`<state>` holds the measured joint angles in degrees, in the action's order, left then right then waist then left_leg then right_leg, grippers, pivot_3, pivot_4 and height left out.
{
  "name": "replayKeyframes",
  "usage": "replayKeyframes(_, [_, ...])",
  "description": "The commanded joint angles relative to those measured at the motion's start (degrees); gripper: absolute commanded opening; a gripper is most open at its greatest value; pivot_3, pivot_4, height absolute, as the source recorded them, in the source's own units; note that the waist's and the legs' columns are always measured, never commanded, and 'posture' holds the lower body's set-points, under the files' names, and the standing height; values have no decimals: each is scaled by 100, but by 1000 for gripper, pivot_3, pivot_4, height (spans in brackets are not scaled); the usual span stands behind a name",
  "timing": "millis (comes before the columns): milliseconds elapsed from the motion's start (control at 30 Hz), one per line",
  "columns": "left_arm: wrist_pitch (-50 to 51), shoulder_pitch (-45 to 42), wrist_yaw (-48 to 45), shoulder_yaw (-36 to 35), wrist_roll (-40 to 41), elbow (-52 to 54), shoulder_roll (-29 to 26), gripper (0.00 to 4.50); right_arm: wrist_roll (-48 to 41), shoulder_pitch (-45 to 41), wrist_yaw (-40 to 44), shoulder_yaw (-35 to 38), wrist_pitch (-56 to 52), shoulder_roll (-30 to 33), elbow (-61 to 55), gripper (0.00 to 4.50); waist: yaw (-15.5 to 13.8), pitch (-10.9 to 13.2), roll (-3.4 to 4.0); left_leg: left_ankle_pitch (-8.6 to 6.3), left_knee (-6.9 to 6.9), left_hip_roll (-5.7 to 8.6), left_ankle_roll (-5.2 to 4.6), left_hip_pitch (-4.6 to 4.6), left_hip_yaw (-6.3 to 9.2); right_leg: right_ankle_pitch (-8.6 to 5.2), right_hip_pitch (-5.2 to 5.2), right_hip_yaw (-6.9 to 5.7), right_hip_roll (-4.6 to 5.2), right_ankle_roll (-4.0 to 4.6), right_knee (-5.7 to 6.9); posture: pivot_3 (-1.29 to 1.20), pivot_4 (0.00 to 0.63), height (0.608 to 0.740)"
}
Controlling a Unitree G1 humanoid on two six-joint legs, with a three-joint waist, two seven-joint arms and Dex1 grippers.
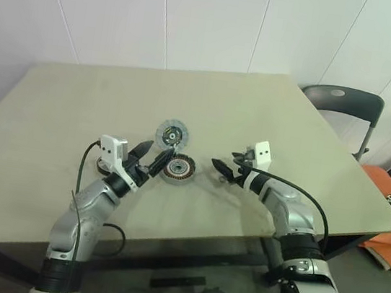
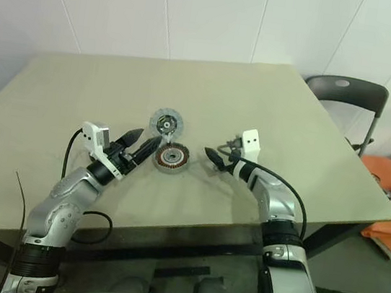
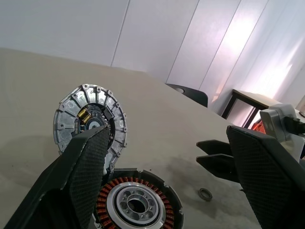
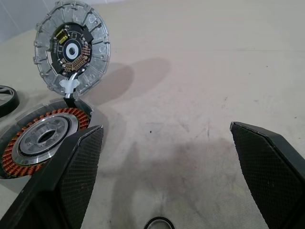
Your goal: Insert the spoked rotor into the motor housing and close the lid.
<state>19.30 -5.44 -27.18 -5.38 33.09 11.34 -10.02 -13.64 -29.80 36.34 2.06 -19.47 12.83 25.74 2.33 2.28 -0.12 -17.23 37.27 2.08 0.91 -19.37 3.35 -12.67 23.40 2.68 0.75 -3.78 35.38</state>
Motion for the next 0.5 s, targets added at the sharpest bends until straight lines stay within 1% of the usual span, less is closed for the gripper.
replayKeyframes(33, [-126,-150,1,-47,-22,71,14,4184,-18,-210,20,9,109,10,-59,4439,0,0,0,0,0,0,0,0,0,0,0,0,0,0,0,0,0,740])
replayKeyframes(500, [-150,-162,27,-69,-35,60,21,4184,5,-276,30,-3,160,6,49,4439,0,0,0,0,0,0,0,0,0,0,0,0,0,0,0,0,0,740])
